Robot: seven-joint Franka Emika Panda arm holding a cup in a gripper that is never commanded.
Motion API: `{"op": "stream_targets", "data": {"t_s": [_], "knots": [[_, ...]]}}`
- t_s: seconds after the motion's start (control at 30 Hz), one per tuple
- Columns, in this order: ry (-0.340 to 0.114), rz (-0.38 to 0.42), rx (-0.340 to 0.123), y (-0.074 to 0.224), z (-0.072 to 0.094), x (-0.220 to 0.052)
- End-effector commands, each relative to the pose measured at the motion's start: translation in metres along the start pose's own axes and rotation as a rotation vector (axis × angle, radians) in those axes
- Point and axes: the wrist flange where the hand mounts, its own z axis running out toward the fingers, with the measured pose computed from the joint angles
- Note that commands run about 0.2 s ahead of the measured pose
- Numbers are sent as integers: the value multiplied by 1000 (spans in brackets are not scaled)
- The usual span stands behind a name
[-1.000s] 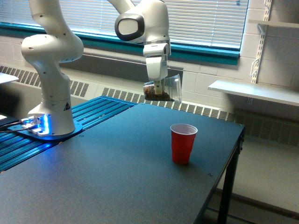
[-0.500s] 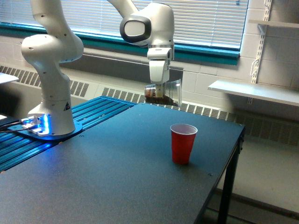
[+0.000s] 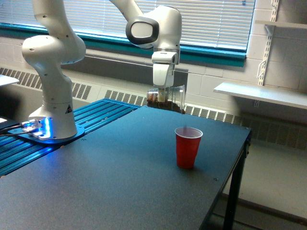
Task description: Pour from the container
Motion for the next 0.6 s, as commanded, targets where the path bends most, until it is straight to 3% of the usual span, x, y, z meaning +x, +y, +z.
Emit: {"op": "stream_targets", "data": {"t_s": [0.03,0.6], "knots": [[4,30,-16,-7,-3,2],[0,24,-92,-15,-5,5]]}}
